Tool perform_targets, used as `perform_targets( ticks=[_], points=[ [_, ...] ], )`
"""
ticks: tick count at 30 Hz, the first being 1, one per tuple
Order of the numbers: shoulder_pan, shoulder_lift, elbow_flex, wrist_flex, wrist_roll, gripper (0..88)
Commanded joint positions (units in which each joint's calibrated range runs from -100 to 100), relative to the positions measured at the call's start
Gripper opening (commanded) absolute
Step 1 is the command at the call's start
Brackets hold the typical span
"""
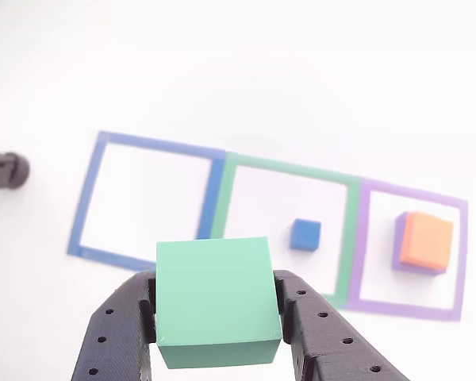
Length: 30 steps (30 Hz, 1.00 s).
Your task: Tower of hanoi
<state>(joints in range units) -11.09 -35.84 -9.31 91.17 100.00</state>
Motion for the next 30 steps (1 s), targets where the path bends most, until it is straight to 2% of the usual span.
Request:
perform_targets(
  ticks=[1,4,9,19,25,30],
  points=[
    [-3.74,-3.10,4.18,-2.02,0.00,7.8],
    [-5.11,-5.35,13.36,-8.09,0.00,7.9],
    [-6.86,-9.03,32.44,-24.36,0.00,8.2],
    [-9.00,-8.47,66.88,-65.23,0.00,8.7],
    [-9.61,0.26,77.05,-87.41,0.00,9.3],
    [-9.61,11.08,78.96,-101.90,0.00,9.3]
  ],
)
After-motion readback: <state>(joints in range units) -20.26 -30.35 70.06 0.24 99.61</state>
